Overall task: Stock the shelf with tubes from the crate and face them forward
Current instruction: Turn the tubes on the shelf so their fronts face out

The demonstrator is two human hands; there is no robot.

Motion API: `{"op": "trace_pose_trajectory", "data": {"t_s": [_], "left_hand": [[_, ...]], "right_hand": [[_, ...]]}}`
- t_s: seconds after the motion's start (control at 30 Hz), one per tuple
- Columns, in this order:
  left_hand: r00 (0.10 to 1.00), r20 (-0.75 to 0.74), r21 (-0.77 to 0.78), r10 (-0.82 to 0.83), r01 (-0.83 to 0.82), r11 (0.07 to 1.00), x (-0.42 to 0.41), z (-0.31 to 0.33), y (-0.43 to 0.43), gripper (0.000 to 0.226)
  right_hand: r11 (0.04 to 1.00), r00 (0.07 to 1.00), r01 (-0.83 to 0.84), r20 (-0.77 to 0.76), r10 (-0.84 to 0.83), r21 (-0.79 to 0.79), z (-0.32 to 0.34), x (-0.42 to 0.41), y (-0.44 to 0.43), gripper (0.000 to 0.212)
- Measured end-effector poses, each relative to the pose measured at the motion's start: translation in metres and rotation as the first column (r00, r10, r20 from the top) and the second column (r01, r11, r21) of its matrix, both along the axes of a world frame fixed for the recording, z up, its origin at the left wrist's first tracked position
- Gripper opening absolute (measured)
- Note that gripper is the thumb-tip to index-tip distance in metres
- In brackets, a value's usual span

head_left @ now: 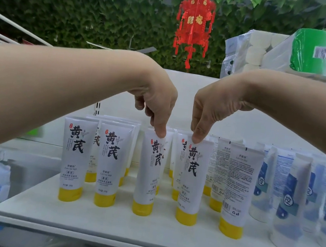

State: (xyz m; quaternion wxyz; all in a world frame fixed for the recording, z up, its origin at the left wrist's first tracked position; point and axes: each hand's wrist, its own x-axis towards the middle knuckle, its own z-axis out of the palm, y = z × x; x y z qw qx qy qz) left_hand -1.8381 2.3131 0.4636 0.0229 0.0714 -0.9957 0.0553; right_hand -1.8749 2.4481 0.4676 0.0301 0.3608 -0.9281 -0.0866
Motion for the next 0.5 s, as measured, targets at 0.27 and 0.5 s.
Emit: {"op": "trace_pose_trajectory", "data": {"t_s": [0.27,0.5], "left_hand": [[0.998,-0.002,-0.009,-0.065,0.065,0.998,0.0037,-0.0037,0.0,0.009],[0.994,0.0,0.016,-0.109,0.109,0.994,0.0034,-0.0043,-0.0053,0.011]], "right_hand": [[0.998,1.0,-0.011,-0.023,0.009,-0.066,-0.0063,-0.0032,0.0016,0.014],[0.992,1.0,-0.013,-0.013,0.011,-0.124,-0.0075,-0.0056,0.0009,0.024]]}}
